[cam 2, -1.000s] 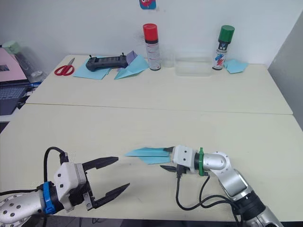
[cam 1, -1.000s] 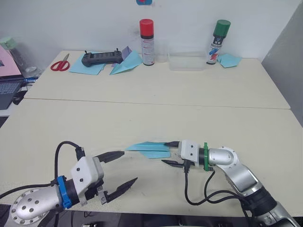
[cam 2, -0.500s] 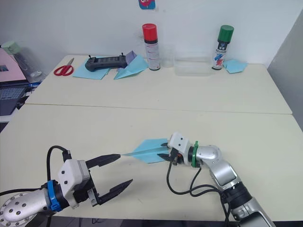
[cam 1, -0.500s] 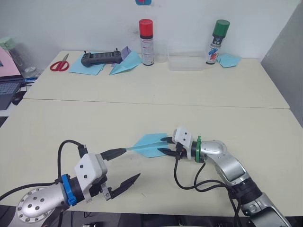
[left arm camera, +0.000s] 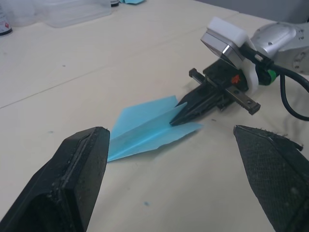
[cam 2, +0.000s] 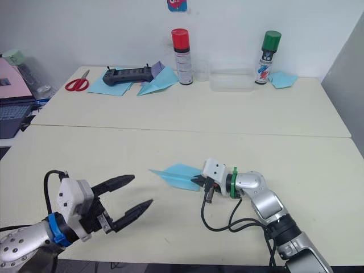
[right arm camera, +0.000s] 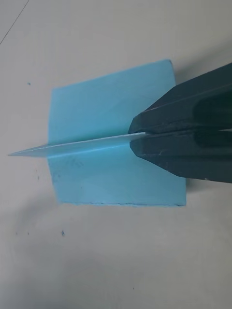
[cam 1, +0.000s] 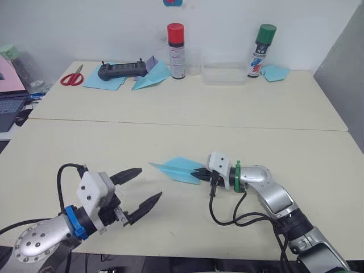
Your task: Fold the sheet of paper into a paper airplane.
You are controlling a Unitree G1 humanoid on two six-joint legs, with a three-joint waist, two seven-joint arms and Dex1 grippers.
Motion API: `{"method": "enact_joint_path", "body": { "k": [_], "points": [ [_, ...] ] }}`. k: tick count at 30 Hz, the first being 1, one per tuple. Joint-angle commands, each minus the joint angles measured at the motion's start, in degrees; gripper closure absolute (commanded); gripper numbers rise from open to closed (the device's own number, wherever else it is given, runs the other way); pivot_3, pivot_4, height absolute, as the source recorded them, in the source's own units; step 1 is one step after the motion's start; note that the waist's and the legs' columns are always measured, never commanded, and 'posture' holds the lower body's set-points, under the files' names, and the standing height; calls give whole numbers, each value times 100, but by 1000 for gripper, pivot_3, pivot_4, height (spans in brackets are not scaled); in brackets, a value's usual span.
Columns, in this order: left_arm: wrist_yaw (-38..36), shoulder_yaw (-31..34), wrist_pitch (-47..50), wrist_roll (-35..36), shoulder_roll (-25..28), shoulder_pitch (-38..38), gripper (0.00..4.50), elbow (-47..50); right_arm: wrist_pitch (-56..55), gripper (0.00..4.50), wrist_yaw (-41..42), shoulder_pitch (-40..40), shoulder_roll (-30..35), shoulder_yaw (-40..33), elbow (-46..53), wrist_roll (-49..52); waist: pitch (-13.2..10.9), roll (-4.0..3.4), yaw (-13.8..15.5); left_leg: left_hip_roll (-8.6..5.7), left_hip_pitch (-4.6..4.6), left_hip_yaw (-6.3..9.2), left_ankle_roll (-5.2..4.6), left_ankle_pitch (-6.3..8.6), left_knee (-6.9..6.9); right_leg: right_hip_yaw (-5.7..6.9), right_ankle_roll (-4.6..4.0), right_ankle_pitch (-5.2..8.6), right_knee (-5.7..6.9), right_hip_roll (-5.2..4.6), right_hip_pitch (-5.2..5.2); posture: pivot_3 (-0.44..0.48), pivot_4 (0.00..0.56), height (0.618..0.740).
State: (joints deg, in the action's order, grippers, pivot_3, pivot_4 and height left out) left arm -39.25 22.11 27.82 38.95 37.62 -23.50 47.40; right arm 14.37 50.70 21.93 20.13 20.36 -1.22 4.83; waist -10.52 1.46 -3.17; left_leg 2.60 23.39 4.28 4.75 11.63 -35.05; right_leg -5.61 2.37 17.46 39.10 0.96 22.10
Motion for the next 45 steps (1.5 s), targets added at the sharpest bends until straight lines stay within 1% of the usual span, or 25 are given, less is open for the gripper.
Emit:
{"method": "enact_joint_path", "body": {
  "k": [1, 3, 4, 6, 8, 9, 12, 16, 19, 21, 24, 29, 32, 34, 39, 40, 42, 43, 45],
  "points": [
    [-25, 106, 130, 173, 285, 218, 0, 156, 540, 4482, -170, -232, 114, -498, 574, 381, 0, 0, 13, 0, 0, 2, 0, 0, 0, 1, -1, -1, 0, 0, -1, 0, 150, 740],
    [-321, -90, 238, 134, 739, 697, 0, -26, 1046, 4482, -374, -453, 214, -866, 1016, 602, 0, 0, 61, -2, 1, 7, 0, 0, 0, 6, -1, 0, 1, 0, -1, 0, 150, 740],
    [-437, -225, 370, 192, 982, 1063, 0, -160, 1278, 4482, -482, -581, 291, -1052, 1252, 693, -1, -1, 79, -2, -1, 11, 0, 0, 0, 7, -1, 0, 1, 1, -2, 0, 150, 740],
    [-587, -569, 824, 476, 1407, 2183, 0, -601, 1835, 4482, -775, -933, 444, -1502, 1847, 854, -2, -3, 171, -6, 0, 13, 1, -2, -5, 11, 0, 0, 6, 2, -4, 0, 150, 740],
    [-680, -938, 1240, 701, 1601, 3253, 0, -1036, 2394, 4482, -1101, -1312, 525, -1962, 2469, 1040, -1, -2, 165, -4, 0, 12, 2, -3, -10, 11, 3, -2, 5, 3, -6, 0, 150, 740],
    [-801, -1125, 1310, 710, 1638, 3633, 0, -1171, 2611, 4482, -1197, -1496, 584, -2146, 2756, 1133, 0, 0, 140, -7, 1, 10, 2, -3, -11, 11, 6, -3, 3, 2, -9, 0, 150, 740],
    [-1327, -1696, 1291, 621, 1646, 4450, 0, -1431, 3144, 4482, -1657, -2088, 635, -2739, 3598, 1236, 0, -1, 87, -7, 6, -6, 0, -1, -8, -3, 12, -5, -8, 0, -3, 0, 150, 740],
    [-1831, -2135, 1375, 740, 1508, 5119, 0, -1676, 3536, 4482, -2247, -2999, 427, -3347, 4502, 1291, 0, -2, 12, 2, 12, -2, 0, -1, 8, 2, 8, -4, 2, 7, 13, 0, 150, 740],
    [-2122, -2360, 1298, 552, 1443, 5449, 0, -1968, 3881, 4482, -2681, -3658, 104, -3475, 5020, 1342, 0, -2, 23, 7, 14, 16, 0, -1, 12, 17, -3, 5, 11, 17, 15, 0, 150, 740],
    [-2297, -2510, 1129, 333, 1377, 5591, 0, -2213, 4002, 4482, -3035, -3996, -194, -3395, 5247, 1265, 1, -4, -1, 7, 13, 13, 0, -1, 11, 12, -7, 8, 12, 18, 14, 0, 150, 740],
    [-2400, -2623, 1023, 196, 1218, 5704, 0, -2399, 4051, 4482, -3510, -4179, -623, -3342, 5359, 1160, 1, -4, -18, 6, 10, 5, 0, -1, 5, 4, -4, 7, 11, 16, 13, 0, 150, 740],
    [-2516, -2691, 1002, 104, 1070, 5751, 0, -2432, 3809, 4482, -3650, -4445, -800, -3299, 5284, 1206, 2, -4, -6, 2, 8, 0, 1, -3, -8, -3, 5, -2, 11, 9, 7, 0, 150, 740],
    [-2543, -2703, 1004, 54, 1016, 5772, 0, -2448, 3753, 3918, -3537, -4457, -846, -3300, 5182, 1428, 2, -4, -1, 2, 10, 0, 0, -3, -6, 0, 5, 0, 10, 9, 8, 0, 150, 740],
    [-2573, -2691, 989, 13, 1008, 5741, 0, -2450, 3717, 3266, -3441, -4444, -797, -3295, 5130, 1515, 1, -4, -1, 3, 11, 0, 0, -3, -5, -1, 5, 0, 10, 10, 9, 0, 150, 740],
    [-2516, -2634, 1027, -13, 991, 5595, 0, -2350, 3788, 1340, -3257, -4412, -666, -3358, 5137, 1835, 1, -4, -3, 3, 11, 1, 0, -3, -5, -1, 5, 0, 10, 10, 9, 0, 150, 740],
    [-2505, -2624, 1028, -16, 995, 5560, 0, -2328, 3800, 1046, -3234, -4388, -628, -3366, 5149, 1888, 2, -4, -3, 3, 11, 0, 0, -3, -5, -1, 5, 0, 10, 10, 9, 0, 150, 740],
    [-2482, -2593, 1036, -9, 1009, 5484, 0, -2290, 3844, 223, -3213, -4321, -545, -3361, 5186, 1979, 1, -4, -2, 3, 11, 1, 0, -3, -5, -2, 5, 0, 10, 10, 9, 0, 150, 740],
    [-2476, -2574, 1036, -6, 1019, 5447, 0, -2276, 3886, 17, -3205, -4279, -528, -3368, 5203, 2057, 2, -3, -2, 3, 11, 1, 0, -3, -5, -1, 5, 0, 10, 10, 9, 0, 150, 740],
    [-2431, -2533, 1047, 0, 1030, 5361, 0, -2240, 4022, 17, -3149, -4125, -454, -3421, 5262, 2318, 2, -4, -3, 3, 11, 1, 0, -3, -6, -1, 5, 0, 10, 10, 8, 0, 150, 740]
  ]
}}
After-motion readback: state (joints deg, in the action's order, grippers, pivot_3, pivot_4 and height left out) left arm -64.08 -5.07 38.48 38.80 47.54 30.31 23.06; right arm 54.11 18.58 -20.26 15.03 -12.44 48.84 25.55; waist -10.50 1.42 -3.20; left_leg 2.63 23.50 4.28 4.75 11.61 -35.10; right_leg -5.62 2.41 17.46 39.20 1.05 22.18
